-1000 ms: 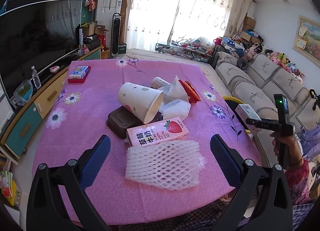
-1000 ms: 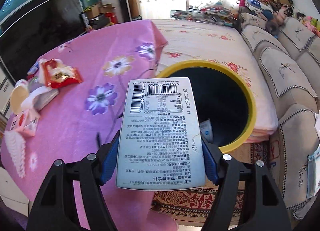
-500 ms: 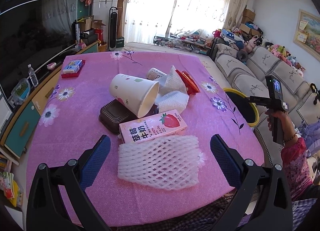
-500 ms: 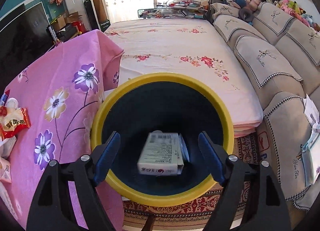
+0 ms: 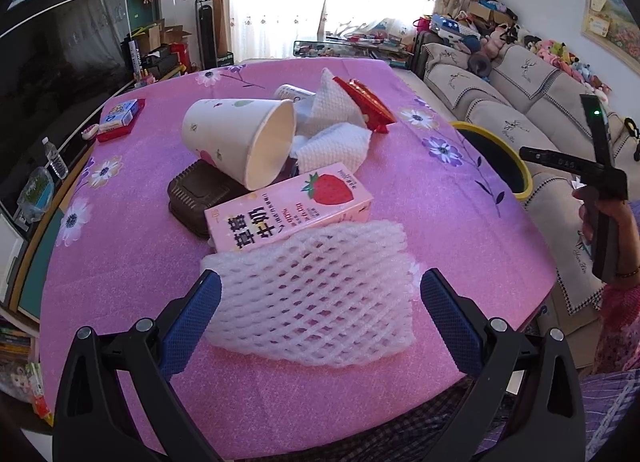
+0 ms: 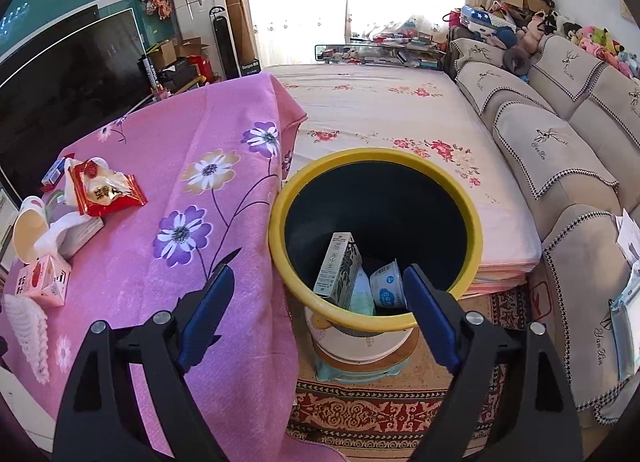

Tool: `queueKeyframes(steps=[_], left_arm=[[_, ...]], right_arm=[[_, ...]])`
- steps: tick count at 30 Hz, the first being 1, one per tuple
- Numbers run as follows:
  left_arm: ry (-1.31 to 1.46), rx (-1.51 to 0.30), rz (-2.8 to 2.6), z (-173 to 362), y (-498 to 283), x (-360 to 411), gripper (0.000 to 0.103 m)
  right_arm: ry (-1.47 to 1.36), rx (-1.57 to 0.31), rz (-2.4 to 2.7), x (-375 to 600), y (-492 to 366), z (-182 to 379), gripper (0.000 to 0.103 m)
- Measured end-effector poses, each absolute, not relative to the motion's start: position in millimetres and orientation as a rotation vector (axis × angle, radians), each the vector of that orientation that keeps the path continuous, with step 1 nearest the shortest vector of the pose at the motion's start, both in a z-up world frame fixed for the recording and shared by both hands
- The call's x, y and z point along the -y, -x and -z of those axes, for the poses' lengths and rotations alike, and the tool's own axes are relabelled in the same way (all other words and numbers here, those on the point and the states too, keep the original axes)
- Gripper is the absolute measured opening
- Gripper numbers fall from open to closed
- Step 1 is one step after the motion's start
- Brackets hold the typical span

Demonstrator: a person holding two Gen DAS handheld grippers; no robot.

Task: Collect trash
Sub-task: 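Grasp the white foam fruit net with the left gripper and lift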

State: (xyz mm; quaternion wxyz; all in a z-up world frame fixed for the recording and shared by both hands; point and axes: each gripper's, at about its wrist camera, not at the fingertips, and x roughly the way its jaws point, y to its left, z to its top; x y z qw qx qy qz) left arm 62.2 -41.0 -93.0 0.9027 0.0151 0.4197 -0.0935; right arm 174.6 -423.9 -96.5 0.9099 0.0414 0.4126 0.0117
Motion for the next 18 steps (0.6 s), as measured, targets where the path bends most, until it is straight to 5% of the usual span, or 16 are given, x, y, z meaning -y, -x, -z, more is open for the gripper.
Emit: queueKeyframes(steps=[14, 16, 18], left_arm=[[0.079, -0.983, 0.2, 138.7, -90.0, -5.6, 0.098], [0.077, -0.984, 0.204, 140.4, -91.3, -5.5, 0.093], [0.076, -0.99, 0.2, 140.6, -89.9, -4.7, 0.077]], right_arm=[[-0.068, -0.852, -0.074, 403.9, -174.8, 91.7, 0.082], [-0.064, -0.854, -0.078, 402.0, -175.0, 92.2, 0.082], [-0.061, -0.854, -0.08, 399.7, -175.7, 91.3, 0.082]])
